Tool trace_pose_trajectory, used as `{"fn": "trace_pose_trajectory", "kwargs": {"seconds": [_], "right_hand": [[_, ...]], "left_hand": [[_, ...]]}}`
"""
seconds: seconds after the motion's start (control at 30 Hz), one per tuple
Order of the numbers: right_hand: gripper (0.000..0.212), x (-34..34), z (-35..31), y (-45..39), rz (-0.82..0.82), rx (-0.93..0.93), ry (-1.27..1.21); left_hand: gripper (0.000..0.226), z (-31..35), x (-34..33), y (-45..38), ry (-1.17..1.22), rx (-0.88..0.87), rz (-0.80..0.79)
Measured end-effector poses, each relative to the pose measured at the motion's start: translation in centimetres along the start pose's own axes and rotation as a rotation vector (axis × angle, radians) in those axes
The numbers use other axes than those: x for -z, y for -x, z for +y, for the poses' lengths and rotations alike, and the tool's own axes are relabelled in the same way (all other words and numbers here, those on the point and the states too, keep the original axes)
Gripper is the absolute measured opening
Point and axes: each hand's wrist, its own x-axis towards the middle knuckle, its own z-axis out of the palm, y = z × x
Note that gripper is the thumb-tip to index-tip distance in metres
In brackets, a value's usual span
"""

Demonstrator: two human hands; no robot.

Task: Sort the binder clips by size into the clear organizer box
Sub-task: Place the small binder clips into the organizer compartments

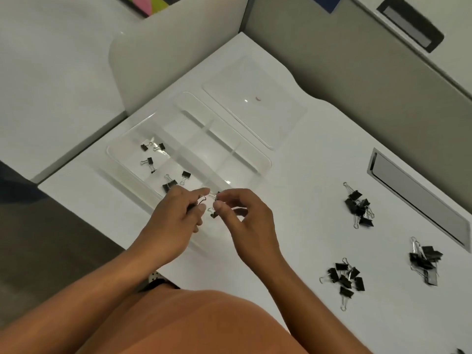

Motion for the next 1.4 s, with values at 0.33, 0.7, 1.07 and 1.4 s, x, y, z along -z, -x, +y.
{"fn": "trace_pose_trajectory", "kwargs": {"seconds": [0.33, 0.7, 1.07, 1.4], "right_hand": [[0.003, -0.4, 0.3, -0.8, 0.000, -0.101, -0.113], [0.009, 1.0, 2.1, 1.2, 0.087, -0.010, 0.129], [0.017, 9.9, 7.2, 8.9, 0.260, -0.093, 0.155], [0.024, 23.4, 16.6, 18.7, 0.533, -0.245, -0.072]], "left_hand": [[0.049, 0.0, 0.3, 0.2, 0.189, 0.049, 0.030], [0.032, -0.3, 0.2, 1.6, 0.160, 0.027, 0.119], [0.019, 5.0, -12.5, 3.5, 0.054, -0.186, -0.190], [0.023, 11.4, -30.0, 6.9, -0.106, -0.338, -0.434]]}}
